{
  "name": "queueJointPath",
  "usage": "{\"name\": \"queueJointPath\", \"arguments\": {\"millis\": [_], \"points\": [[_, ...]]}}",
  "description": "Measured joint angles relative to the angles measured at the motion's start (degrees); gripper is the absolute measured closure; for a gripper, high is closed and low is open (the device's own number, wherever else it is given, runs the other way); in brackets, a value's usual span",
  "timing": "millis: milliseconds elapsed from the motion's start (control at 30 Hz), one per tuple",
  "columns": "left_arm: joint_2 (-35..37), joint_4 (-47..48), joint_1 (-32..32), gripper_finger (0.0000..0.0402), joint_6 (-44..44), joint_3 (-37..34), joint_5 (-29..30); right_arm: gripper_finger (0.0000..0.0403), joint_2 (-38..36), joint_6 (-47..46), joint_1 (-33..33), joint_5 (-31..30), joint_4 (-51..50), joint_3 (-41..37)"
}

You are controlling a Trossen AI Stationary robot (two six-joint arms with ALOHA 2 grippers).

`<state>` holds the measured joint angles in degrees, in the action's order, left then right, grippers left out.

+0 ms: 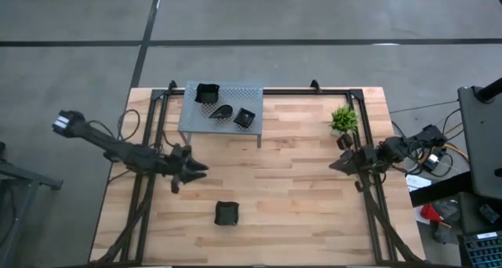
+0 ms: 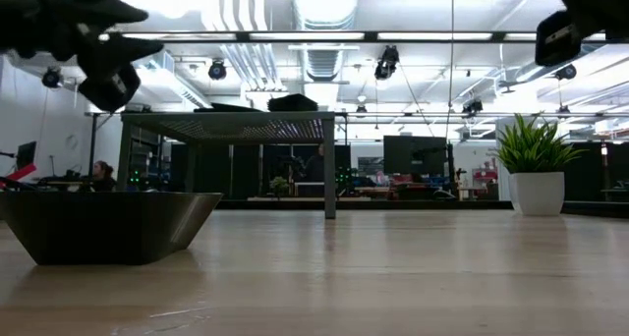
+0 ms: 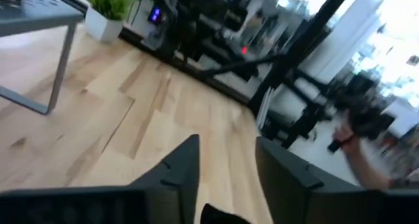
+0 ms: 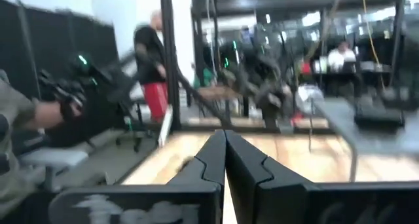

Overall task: Pick & Place Mini shaped plates
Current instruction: Stack the black distorted square plate on top of the black distorted square plate on the shelf

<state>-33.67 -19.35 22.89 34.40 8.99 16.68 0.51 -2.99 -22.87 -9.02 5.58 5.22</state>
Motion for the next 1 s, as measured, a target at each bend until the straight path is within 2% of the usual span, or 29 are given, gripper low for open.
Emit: {"name": "queueJointPath", "arguments": {"millis": [133, 200, 300, 400, 567, 733, 1000], "points": [[-10.51, 1.39, 1.46, 0.0231, -1.05, 6.25, 0.35, 0.0394, -0.44, -3.21, 0.00, -3.05, -7.83, -0.03], [-15.53, 6.37, 1.83, 0.0221, 0.12, 10.14, 0.08, 0.0394, 0.39, -6.82, 0.02, -6.32, -10.72, -0.46], [-22.55, 14.15, 2.47, 0.0216, 0.49, 17.50, -1.11, 0.0394, 1.00, -9.26, 0.02, -7.45, -12.39, -1.68], [-29.45, 23.92, 3.25, 0.0216, 0.26, 23.92, -1.57, 0.0394, 2.28, -7.42, 0.00, -7.21, -12.19, -1.69], [-39.53, 31.42, 3.92, 0.0216, -1.51, 33.62, -4.62, 0.0394, 3.78, -2.25, 0.00, -7.22, -12.88, -1.56], [-46.72, 32.11, 3.88, 0.0216, -4.28, 37.96, -7.27, 0.0394, 4.78, -2.86, 0.00, -7.21, -12.81, -1.56], [-53.42, 32.87, 3.48, 0.0216, -6.13, 38.54, -7.64, 0.0394, 5.15, -2.74, 0.00, -7.19, -12.72, -1.50]]}}
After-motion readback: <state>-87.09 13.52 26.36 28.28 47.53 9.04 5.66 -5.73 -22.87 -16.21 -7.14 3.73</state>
